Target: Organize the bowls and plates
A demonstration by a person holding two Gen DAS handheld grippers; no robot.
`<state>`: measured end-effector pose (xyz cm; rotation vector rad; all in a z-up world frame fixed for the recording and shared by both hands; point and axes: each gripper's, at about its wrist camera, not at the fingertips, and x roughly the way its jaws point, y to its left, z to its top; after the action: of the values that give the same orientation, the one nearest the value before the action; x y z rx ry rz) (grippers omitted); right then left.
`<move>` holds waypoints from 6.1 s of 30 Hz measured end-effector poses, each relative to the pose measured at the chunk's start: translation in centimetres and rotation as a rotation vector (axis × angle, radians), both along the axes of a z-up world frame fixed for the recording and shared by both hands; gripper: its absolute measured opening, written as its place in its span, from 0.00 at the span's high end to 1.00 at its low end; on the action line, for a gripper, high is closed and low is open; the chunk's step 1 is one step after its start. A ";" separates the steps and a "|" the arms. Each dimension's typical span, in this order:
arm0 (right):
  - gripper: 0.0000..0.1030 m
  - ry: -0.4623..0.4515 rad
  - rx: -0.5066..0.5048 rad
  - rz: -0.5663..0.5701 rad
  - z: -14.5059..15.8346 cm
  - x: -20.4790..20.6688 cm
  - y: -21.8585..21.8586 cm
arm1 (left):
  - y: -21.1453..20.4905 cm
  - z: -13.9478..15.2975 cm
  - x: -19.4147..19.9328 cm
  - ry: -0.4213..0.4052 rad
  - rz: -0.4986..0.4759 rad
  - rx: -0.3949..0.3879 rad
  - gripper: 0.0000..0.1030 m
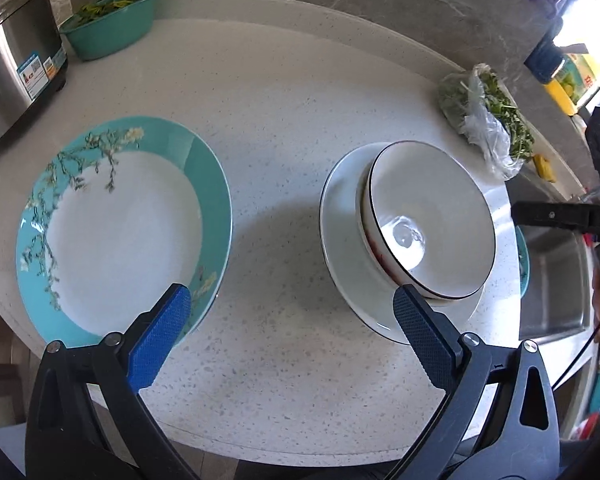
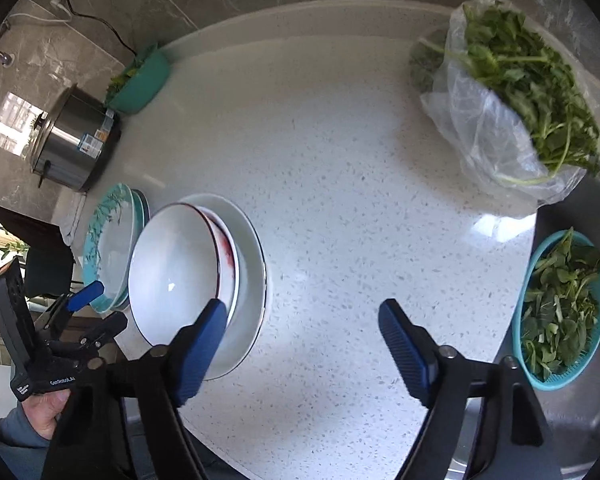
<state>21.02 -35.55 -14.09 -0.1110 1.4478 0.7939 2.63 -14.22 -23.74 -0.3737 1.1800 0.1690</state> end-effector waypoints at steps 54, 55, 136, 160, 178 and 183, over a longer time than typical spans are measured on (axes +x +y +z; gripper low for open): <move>0.76 0.090 0.176 0.273 -7.3 0.6 5.7 | -4.4 -8.1 9.1 0.038 0.055 -0.013 0.84; 0.76 0.087 0.179 0.268 -7.2 0.6 5.7 | -4.2 -8.0 8.7 0.037 0.056 -0.013 0.85; 0.76 0.010 0.080 0.140 -3.0 -12.8 25.2 | 24.3 -4.6 -3.3 0.007 -0.123 0.006 0.86; 0.34 -0.065 0.062 0.040 -0.5 -14.2 23.0 | 24.5 -2.9 -4.5 -0.022 -0.143 0.028 0.83; 0.00 -0.176 0.001 -0.305 8.7 -13.1 16.0 | 23.5 10.2 -1.7 -0.162 -0.105 0.144 0.13; 0.00 -0.196 -0.044 -0.449 10.2 -14.6 17.5 | 24.4 9.8 0.8 -0.111 -0.265 0.103 0.13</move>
<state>6.42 -18.01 -3.91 0.0995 1.2410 0.3730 3.42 10.19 -13.93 -0.1315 1.0954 -0.0214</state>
